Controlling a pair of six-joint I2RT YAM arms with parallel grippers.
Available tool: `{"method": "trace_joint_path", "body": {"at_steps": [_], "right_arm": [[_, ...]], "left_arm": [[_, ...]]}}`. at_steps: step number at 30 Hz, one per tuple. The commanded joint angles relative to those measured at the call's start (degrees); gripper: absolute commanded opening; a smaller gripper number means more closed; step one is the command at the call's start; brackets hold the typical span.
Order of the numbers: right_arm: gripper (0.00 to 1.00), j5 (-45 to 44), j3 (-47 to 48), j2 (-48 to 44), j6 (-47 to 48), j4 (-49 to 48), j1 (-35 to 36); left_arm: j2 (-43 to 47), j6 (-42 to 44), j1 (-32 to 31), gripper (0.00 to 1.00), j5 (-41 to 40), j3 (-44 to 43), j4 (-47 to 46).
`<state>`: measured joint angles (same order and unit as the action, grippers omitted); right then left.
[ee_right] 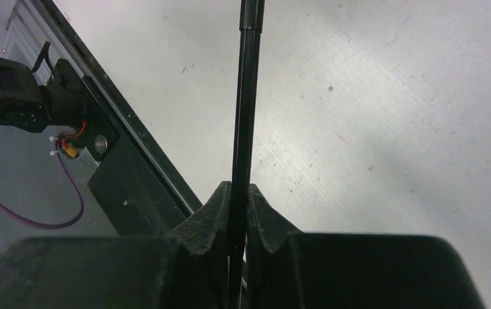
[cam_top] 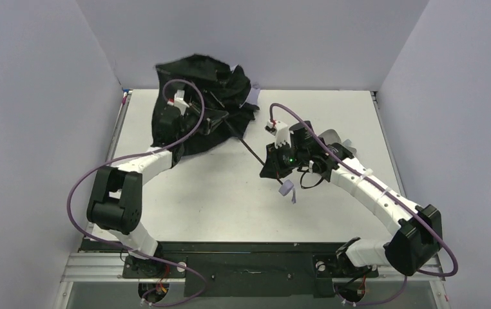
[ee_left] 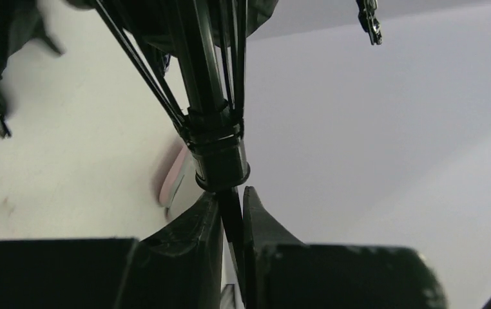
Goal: Open the umbrella
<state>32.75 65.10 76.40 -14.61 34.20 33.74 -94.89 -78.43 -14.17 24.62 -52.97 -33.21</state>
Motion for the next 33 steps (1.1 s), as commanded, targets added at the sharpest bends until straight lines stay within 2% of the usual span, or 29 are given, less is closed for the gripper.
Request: {"method": "trace_joint_path", "body": {"at_steps": [1,2,4,7,9,10,11,12,16,19,26,28,29,30,31,33], "right_arm": [[0.0,0.7,-0.5,-7.4,2.0,-11.2,0.4],[0.0,0.3,-0.8,-8.6,1.7,-12.9,0.5],[0.0,-1.3,-1.4,-10.0,0.4,-20.3,0.5],[0.0,-3.8,-1.0,-11.0,1.3,-25.9,0.5],[0.0,-6.4,-0.6,-11.5,3.3,-28.4,0.5],[0.0,-7.2,-0.9,-11.7,4.8,-30.4,0.5],[0.0,-8.3,-1.1,-11.9,5.5,-31.4,0.5],[0.0,-8.8,-1.5,-12.1,6.6,-33.1,0.5],[0.0,-10.5,-1.3,-11.2,7.1,-38.0,0.5],[0.0,-10.4,-1.4,-10.5,6.7,-39.8,0.7],[0.0,-7.2,0.3,-8.7,2.2,-43.9,1.2],[0.13,-6.4,1.4,-7.9,-0.1,-45.8,2.0],[0.28,-6.2,2.3,-7.0,-1.2,-46.8,2.2],[0.34,-6.2,2.8,-6.6,-1.8,-47.3,2.7],[0.4,-6.1,3.6,-5.6,-2.8,-48.2,2.8],[0.41,-5.8,4.5,-4.6,-4.3,-49.0,3.0]], "left_arm": [[3.3,22.4,-1.0,0.0,7.9,-14.2,-10.3],[4.0,25.3,-1.3,0.0,9.2,-17.7,-10.1],[6.2,38.7,-2.7,0.0,12.6,-21.2,-9.0],[10.7,51.9,-4.3,0.0,16.3,-22.9,-4.7],[14.2,62.8,-5.4,0.0,17.1,-22.4,-1.6],[15.6,71.1,-5.9,0.0,17.6,-22.0,-0.4],[18.3,76.4,-8.0,0.0,17.6,-21.7,3.3],[19.9,85.7,-10.9,0.0,16.3,-20.8,5.1],[25.1,100.0,-15.9,0.0,11.5,-16.7,7.7],[24.8,102.2,-16.2,0.0,10.5,-18.4,10.4],[21.5,88.5,-15.5,0.0,9.9,-25.6,13.0],[20.5,83.8,-15.5,0.0,10.4,-26.9,12.3],[20.2,80.7,-15.5,0.0,10.6,-27.6,12.0],[19.5,78.9,-15.5,0.0,10.8,-27.9,11.3],[19.2,75.0,-15.4,0.0,10.7,-28.6,11.0],[18.3,68.9,-14.7,0.0,10.5,-29.7,9.6]]}}
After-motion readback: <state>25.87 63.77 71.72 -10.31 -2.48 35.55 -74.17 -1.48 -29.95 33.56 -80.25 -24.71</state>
